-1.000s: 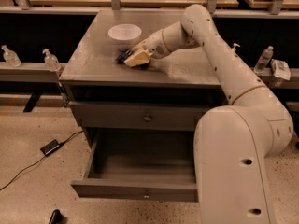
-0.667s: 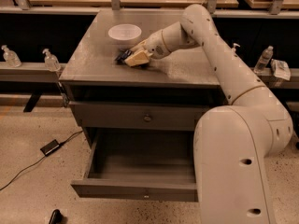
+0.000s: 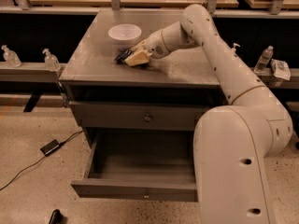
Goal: Place rxbar blueberry into middle drawer
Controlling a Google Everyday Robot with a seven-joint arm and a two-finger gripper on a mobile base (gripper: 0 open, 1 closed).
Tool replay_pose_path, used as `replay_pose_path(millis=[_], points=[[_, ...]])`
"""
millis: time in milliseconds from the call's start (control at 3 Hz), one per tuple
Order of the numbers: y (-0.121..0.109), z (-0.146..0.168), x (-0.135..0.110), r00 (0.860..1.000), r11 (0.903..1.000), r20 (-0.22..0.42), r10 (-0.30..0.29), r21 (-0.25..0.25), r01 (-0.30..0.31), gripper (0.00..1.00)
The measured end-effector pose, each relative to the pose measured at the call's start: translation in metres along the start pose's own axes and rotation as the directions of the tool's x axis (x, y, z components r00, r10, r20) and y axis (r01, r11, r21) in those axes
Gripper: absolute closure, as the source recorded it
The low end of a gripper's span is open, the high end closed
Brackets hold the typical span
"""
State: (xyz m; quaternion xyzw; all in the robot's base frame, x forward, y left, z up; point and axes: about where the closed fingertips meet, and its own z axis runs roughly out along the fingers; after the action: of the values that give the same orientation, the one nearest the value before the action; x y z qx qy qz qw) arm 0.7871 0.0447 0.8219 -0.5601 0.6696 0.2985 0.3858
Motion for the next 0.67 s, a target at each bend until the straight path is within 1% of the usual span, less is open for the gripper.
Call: replay_pose_path(millis=[667], points=[[0.0,0.0001,-0.0001,1.0,1.0,0.0,0.0,0.0,0.0,1.0]])
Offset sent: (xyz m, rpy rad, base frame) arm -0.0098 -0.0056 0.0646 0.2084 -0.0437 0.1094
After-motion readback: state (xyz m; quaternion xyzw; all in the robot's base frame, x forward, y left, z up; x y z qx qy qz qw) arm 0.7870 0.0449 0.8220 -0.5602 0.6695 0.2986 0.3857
